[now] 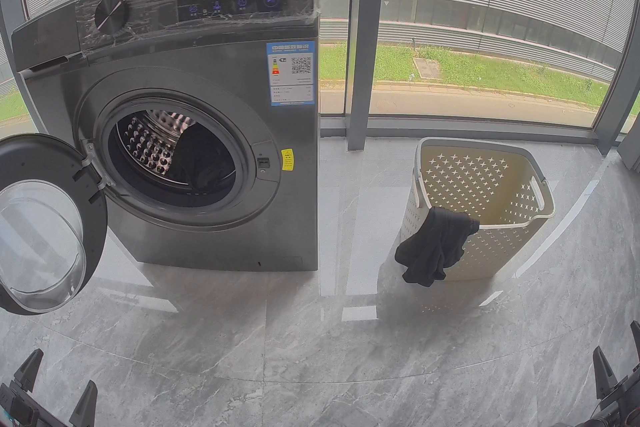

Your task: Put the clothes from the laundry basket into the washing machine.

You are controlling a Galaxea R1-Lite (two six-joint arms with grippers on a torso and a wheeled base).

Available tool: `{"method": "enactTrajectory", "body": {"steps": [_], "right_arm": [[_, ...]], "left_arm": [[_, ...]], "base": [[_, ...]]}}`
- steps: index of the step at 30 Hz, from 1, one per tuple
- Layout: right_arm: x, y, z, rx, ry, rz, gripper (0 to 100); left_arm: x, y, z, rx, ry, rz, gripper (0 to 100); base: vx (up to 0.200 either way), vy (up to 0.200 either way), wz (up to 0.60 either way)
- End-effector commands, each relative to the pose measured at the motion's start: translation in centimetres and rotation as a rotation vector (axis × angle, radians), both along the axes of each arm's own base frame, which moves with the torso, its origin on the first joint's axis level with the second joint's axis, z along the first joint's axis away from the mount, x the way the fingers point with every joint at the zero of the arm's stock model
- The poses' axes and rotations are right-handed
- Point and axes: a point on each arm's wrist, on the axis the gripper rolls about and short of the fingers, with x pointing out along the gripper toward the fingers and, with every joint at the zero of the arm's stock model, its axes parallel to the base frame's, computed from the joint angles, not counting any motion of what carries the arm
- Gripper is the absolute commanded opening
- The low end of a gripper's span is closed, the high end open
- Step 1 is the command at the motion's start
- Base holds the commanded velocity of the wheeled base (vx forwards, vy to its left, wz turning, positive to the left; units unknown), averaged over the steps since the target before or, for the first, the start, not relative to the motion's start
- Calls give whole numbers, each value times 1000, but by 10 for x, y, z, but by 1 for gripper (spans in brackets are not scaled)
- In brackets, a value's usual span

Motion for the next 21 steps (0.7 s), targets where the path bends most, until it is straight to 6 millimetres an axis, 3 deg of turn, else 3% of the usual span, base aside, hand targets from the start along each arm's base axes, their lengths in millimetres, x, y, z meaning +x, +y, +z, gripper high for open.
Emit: {"method": "enactTrajectory", "body": {"steps": [1, 10, 21], "right_arm": [[0, 0, -5, 0, 0, -1, 100], [0, 0, -5, 0, 0, 0, 100], [0, 0, -5, 0, 0, 2, 100]], "left_arm": [[0, 0, -5, 0, 3, 0, 100], [0, 0, -5, 0, 1, 0, 100], [0, 0, -5, 0, 1, 0, 100]], "base": [[0, -200, 0], [0, -200, 0], [0, 0, 0]]}}
